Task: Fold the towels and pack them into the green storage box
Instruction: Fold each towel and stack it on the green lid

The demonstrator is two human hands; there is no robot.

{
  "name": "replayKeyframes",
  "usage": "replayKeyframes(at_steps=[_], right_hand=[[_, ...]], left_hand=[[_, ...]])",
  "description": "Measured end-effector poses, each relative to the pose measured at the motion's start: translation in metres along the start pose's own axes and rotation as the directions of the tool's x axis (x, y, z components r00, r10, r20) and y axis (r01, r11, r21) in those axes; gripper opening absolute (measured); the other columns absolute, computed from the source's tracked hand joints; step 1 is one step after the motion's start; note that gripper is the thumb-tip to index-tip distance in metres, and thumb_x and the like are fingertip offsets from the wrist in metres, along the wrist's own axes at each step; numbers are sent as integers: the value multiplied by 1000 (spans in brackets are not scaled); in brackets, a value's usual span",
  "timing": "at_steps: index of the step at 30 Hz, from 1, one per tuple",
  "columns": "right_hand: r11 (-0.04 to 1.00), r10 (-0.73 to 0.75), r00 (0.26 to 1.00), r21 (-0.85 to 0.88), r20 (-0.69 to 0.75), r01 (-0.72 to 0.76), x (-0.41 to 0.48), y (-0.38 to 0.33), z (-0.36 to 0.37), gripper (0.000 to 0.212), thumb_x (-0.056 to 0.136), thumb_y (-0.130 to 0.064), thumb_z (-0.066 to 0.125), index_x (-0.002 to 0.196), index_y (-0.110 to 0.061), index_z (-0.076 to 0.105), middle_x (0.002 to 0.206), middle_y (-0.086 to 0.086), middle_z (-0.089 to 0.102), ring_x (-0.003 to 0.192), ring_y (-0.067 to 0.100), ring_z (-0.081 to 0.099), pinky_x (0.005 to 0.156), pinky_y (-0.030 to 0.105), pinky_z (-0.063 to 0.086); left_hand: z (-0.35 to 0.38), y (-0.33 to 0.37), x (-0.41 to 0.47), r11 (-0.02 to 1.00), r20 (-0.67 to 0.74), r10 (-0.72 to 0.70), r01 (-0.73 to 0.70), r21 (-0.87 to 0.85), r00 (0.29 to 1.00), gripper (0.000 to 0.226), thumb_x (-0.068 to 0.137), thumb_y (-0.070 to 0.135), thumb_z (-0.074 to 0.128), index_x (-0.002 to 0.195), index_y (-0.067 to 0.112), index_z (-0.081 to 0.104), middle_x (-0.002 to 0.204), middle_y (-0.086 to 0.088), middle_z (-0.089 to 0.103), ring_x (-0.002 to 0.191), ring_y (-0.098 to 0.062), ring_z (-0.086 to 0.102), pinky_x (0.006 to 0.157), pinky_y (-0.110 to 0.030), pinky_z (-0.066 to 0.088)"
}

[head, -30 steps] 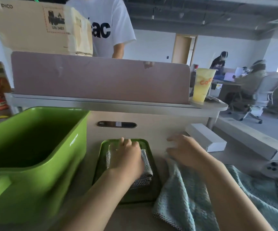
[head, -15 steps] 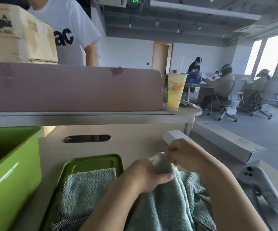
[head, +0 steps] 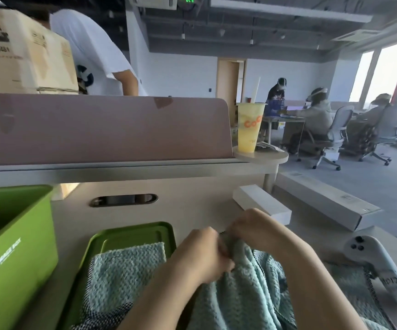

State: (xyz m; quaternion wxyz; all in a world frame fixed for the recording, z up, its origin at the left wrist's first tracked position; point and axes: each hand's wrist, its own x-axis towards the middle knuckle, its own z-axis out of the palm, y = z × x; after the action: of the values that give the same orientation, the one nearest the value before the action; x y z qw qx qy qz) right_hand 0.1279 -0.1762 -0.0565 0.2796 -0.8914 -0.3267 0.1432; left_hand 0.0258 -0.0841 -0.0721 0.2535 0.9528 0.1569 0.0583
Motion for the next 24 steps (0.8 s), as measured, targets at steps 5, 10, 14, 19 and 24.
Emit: replayKeyframes(at_steps=[5,10,14,19,24], right_hand=[[983,23,977,182,-210,16,-2,-4,-14,24,83,-20,64,72,1,65,57,4,53,60,18,46,54,27,36],[715,-53,928,634,-369,293,-34,-32,-45,24,92,-22,57,81,-3,65,86,27,64,79,25,59,91,49,49],[446,-61,936,830,-346,335,-54,-53,-53,20,97,-16,49,88,-7,64,79,8,67,69,15,65,72,32,54],[462,-76,947,831,-311,310,-60,-62,-49,23,95,-26,53,96,-6,66,76,8,69,60,17,66,57,28,54],[495,-210,947,809,-244,319,-65,-62,-48,34,92,-29,56,107,1,60,94,16,68,77,29,65,66,34,52]], left_hand=[[-37,-1,-10,979,-213,42,-82,-185,976,7,81,29,69,79,24,74,79,9,74,77,-6,67,67,-21,51],[-77,-3,-30,938,-385,16,-147,-314,923,8,84,38,68,78,32,70,75,22,69,75,8,60,64,-17,41],[-95,4,-49,834,-238,134,-240,-498,962,20,74,45,68,83,27,72,87,17,73,83,2,66,79,-24,51],[-98,15,-57,733,-309,180,-337,-591,934,45,60,47,72,104,46,61,98,30,66,79,-9,68,87,-34,55],[-95,11,-52,775,-240,175,-284,-564,955,88,60,36,82,134,55,37,106,32,60,65,-6,63,86,-35,55]])
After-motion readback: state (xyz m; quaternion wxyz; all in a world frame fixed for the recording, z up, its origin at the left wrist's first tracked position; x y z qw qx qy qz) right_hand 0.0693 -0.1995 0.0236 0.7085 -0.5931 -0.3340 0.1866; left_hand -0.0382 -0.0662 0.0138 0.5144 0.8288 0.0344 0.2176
